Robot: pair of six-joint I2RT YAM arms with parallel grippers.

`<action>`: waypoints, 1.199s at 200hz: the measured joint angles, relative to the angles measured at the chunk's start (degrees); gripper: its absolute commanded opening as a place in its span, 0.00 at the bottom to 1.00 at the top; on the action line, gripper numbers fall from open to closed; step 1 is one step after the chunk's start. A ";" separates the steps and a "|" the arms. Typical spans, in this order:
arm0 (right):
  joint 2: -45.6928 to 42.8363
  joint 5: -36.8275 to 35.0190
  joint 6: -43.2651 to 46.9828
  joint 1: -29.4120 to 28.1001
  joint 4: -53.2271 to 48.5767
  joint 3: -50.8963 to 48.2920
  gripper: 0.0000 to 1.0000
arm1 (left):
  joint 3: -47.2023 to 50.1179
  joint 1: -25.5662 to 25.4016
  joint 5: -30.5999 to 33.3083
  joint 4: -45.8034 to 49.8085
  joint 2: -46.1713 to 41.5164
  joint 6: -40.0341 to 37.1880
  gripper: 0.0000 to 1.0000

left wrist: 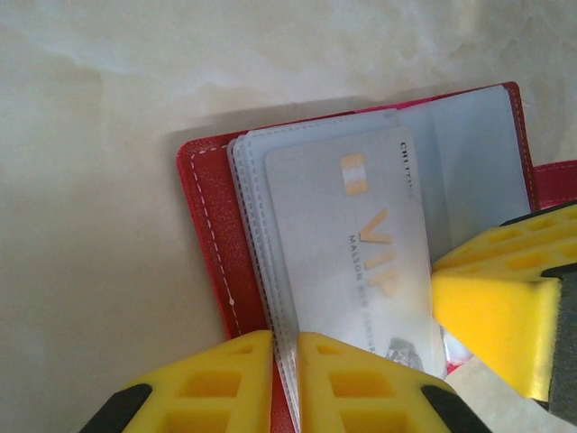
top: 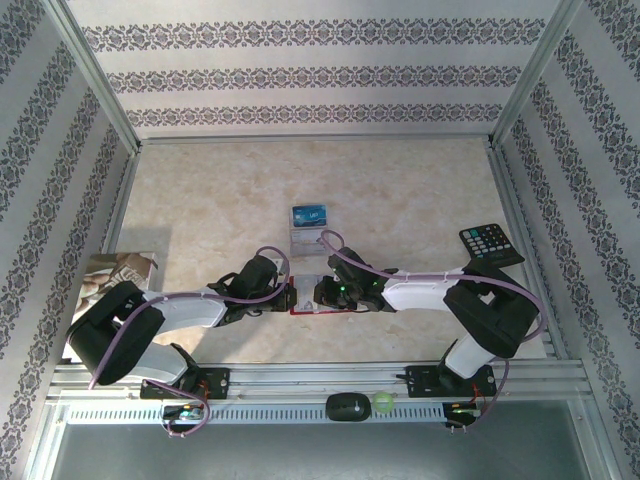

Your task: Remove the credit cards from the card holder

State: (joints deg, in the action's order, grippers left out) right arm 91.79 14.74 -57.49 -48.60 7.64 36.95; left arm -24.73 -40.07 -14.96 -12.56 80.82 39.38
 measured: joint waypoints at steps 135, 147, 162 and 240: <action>-1.05 -1.64 -2.69 0.44 0.57 -1.16 0.00 | 0.50 0.04 0.37 -2.14 0.57 0.57 0.16; -2.08 -2.91 -2.75 0.33 -0.46 -1.51 0.00 | 0.63 0.04 0.37 -2.38 0.57 0.74 0.16; -3.32 -4.39 -2.80 0.35 -2.21 -1.88 0.00 | 0.66 0.04 0.28 -2.49 0.57 0.81 0.16; -7.82 -8.04 0.24 0.35 -9.73 -1.88 0.26 | 0.74 0.04 0.00 -0.61 -1.18 0.96 0.22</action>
State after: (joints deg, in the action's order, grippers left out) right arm 83.96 6.70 -57.25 -48.25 -2.09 35.07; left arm -23.99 -40.03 -14.96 -13.17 79.64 40.34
